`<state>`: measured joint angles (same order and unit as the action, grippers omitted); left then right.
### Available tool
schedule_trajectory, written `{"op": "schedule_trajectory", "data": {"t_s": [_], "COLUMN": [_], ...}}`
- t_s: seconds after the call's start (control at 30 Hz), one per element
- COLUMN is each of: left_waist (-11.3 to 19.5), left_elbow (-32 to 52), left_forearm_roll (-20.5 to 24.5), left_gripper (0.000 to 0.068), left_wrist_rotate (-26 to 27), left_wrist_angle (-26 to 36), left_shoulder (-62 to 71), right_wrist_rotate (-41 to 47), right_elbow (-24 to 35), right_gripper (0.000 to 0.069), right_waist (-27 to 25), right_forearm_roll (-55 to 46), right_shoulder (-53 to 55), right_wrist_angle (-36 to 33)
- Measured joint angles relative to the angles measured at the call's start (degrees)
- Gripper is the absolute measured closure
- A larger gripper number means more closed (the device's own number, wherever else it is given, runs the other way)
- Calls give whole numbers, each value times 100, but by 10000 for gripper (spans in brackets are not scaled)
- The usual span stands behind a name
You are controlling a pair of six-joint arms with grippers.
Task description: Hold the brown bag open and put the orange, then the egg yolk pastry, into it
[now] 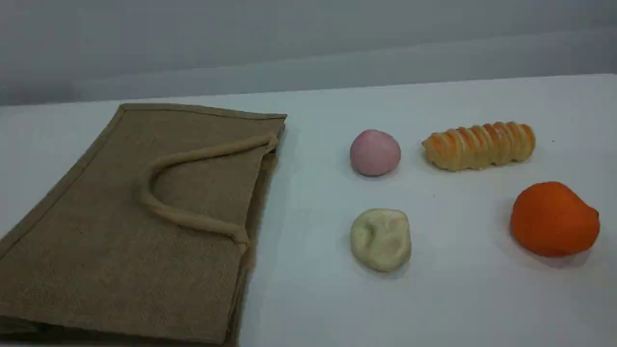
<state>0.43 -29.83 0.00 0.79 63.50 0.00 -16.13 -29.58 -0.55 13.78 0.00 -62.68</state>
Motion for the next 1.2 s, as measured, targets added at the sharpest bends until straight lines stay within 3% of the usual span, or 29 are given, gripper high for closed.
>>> {"op": "schedule_trajectory", "data": {"t_s": [1.2], "left_waist": [0], "left_elbow": [0], "left_forearm_roll": [0], "left_gripper": [122], "left_wrist_rotate": [-1], "left_wrist_angle": [-152], "left_shoulder": [0], "right_wrist_rotate": [0], "right_elbow": [0], "right_gripper": [286], "right_waist": [0], "right_forearm_roll": [0], "right_shoulder": [0], "right_wrist_angle": [0]}}
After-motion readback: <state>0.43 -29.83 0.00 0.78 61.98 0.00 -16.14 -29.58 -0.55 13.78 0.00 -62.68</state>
